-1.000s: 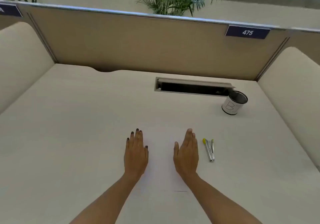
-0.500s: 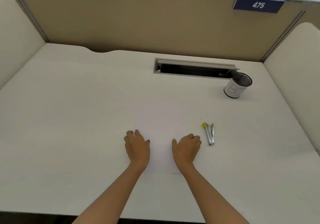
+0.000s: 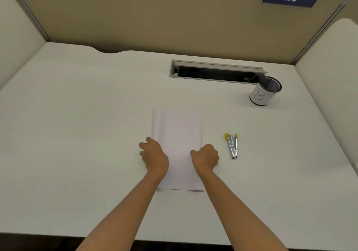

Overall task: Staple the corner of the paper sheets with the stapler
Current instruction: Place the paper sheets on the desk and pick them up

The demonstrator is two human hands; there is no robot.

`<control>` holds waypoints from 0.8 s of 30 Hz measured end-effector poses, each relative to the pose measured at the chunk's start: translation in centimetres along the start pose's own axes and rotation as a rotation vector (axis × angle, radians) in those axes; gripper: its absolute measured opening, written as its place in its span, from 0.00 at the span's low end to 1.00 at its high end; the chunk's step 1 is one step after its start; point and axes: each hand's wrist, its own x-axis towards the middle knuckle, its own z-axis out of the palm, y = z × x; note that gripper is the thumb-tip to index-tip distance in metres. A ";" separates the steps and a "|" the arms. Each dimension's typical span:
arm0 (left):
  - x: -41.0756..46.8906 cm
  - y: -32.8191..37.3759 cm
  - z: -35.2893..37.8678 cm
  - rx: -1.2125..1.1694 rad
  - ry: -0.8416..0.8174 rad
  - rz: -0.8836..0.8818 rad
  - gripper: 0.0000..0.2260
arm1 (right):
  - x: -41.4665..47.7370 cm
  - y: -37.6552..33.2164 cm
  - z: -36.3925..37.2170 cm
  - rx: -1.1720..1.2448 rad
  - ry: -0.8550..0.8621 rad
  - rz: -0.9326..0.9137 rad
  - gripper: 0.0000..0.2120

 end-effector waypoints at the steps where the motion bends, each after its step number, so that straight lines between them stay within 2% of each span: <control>1: 0.1 0.0 0.0 -0.037 -0.010 -0.005 0.18 | 0.1 -0.2 -0.3 0.044 -0.031 0.037 0.16; 6: 0.5 -0.5 -0.1 -0.112 -0.050 -0.038 0.25 | 0.8 -0.4 -0.8 0.213 -0.185 0.057 0.17; 9: 0.9 -0.8 -0.3 -0.129 -0.084 -0.089 0.30 | 0.7 -0.6 -1.3 0.480 -0.247 0.071 0.17; 11: 1.2 -0.8 -0.6 -0.142 -0.108 -0.127 0.34 | 0.5 -0.7 -1.7 0.592 -0.256 0.082 0.22; 13: 1.2 -0.8 -0.7 -0.146 -0.107 -0.140 0.35 | 0.3 -0.5 -1.9 0.647 -0.220 0.046 0.21; 15: 1.1 -1.1 -0.5 -0.190 -0.067 -0.126 0.31 | 0.4 -0.1 -2.0 0.637 -0.172 -0.019 0.15; 18: 0.9 -1.7 -0.4 -0.458 0.027 -0.062 0.19 | 0.4 0.6 -2.2 0.586 -0.084 -0.163 0.09; 21: 0.6 -1.7 -1.4 -0.705 0.072 0.004 0.12 | 0.4 0.5 -2.8 0.604 -0.005 -0.280 0.09; 24: 0.1 -0.9 -3.4 -0.844 0.099 0.082 0.07 | 0.1 -0.2 -3.6 0.656 0.063 -0.412 0.09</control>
